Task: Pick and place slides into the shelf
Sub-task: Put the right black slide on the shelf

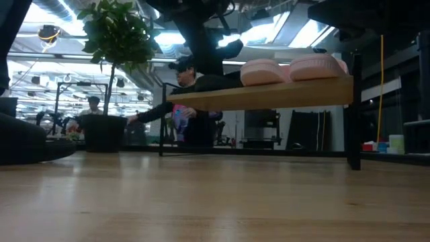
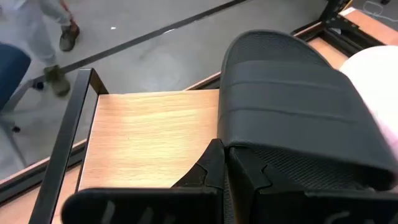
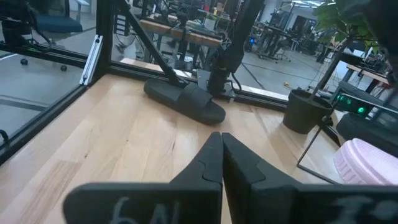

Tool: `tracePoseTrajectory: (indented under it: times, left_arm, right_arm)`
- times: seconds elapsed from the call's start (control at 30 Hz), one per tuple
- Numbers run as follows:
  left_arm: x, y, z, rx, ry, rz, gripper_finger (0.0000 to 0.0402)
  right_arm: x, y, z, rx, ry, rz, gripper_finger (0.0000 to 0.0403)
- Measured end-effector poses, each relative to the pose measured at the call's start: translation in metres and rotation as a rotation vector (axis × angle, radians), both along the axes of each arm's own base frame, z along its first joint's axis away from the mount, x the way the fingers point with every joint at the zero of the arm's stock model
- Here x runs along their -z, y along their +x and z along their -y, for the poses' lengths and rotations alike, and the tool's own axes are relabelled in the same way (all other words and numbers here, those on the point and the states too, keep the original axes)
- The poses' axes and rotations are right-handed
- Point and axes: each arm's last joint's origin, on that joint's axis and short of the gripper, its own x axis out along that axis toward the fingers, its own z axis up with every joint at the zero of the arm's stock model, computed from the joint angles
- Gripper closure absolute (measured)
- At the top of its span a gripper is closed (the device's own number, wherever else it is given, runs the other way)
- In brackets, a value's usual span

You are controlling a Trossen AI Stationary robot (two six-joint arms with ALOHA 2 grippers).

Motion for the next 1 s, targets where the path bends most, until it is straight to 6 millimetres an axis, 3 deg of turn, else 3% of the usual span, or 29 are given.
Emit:
tracePoseTrajectory:
  times: [0.5,1.0]
  left_arm:
    - [0.0007,0.0035,0.0061,0.063,-0.032,0.012,0.0401]
    - [-0.0006,0.0066,0.0087,0.192,0.011,-0.032,0.0369]
  right_arm:
    - [0.0007,-0.0001,0.0,0.0,-0.008,-0.007,0.0399]
    - [0.0008,-0.0001,0.0,0.0,-0.008,-0.007,0.0399]
